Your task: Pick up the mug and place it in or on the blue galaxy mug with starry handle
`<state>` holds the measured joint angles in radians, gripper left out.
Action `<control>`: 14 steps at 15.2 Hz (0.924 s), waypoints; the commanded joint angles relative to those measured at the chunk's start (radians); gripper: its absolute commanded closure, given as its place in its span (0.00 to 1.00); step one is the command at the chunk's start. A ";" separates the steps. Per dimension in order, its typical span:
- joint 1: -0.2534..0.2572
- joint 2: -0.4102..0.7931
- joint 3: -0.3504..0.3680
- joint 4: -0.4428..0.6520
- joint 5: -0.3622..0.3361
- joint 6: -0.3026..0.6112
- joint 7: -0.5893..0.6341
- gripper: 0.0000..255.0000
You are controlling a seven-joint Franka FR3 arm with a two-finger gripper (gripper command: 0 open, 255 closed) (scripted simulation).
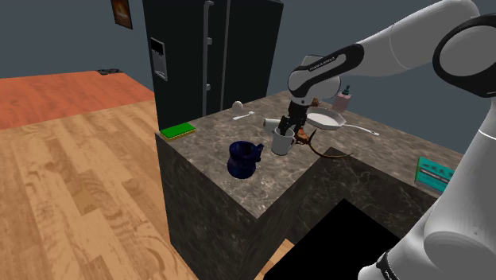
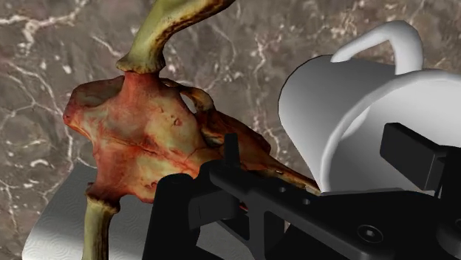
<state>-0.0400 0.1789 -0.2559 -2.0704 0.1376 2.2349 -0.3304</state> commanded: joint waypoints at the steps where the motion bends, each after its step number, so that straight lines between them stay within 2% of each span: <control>1: 0.000 0.000 0.000 0.000 0.000 0.000 0.000 0.00; 2: 0.000 0.000 0.000 0.000 0.000 0.000 0.000 0.00; 3: 0.000 0.000 0.000 0.000 0.000 0.000 0.000 1.00; 12: 0.000 0.000 0.000 0.000 0.000 0.000 0.000 1.00; 14: 0.001 -0.014 -0.002 0.010 -0.007 -0.024 0.006 1.00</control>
<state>-0.0394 0.1691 -0.2570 -2.0654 0.1331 2.2202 -0.3270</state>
